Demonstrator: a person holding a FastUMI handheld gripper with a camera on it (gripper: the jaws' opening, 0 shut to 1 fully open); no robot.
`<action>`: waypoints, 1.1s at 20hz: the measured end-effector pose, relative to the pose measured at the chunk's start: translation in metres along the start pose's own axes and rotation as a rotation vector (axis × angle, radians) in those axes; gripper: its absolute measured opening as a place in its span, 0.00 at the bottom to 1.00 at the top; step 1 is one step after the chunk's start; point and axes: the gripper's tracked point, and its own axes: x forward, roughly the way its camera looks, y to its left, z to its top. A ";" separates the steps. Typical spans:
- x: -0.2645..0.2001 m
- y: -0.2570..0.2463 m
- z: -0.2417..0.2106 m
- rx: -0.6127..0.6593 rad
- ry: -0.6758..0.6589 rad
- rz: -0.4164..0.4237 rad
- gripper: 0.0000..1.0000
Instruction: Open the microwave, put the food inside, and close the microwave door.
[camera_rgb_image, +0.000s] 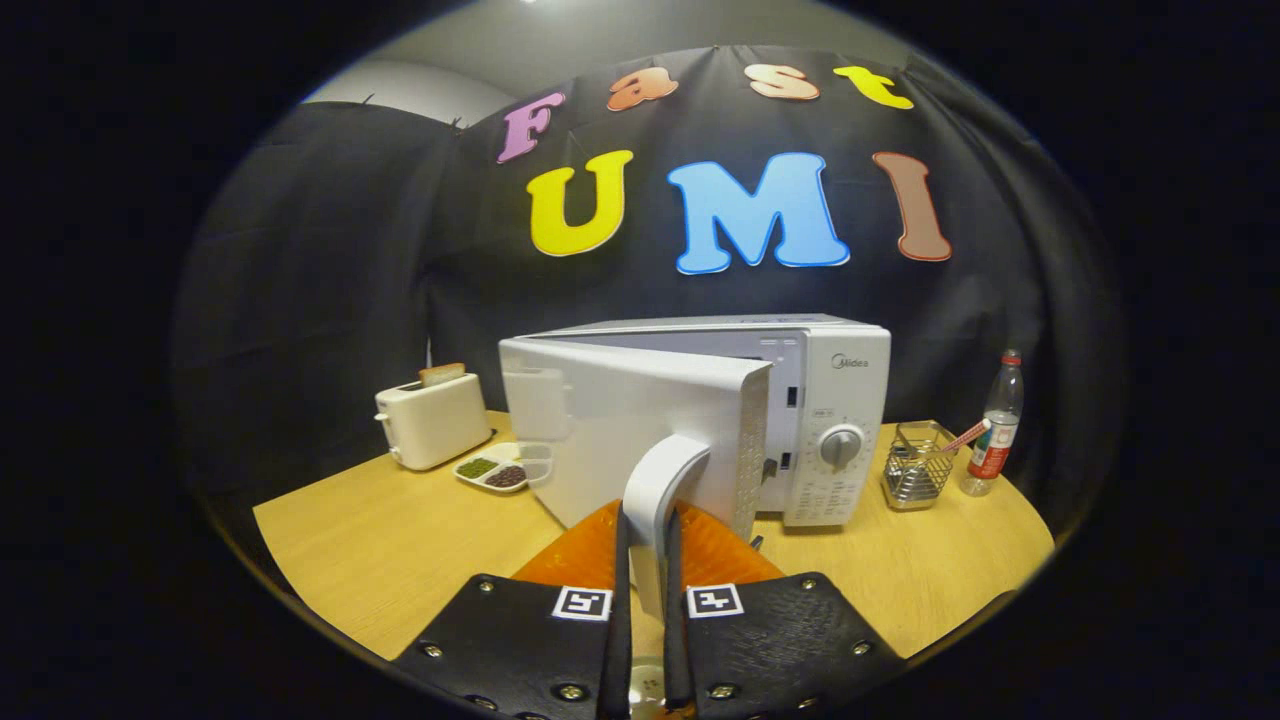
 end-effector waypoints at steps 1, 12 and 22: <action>-0.004 0.014 -0.001 0.005 0.003 0.036 0.13; -0.032 0.128 -0.014 -0.090 -0.077 0.012 0.12; -0.024 0.193 -0.020 -0.119 -0.135 -0.175 0.12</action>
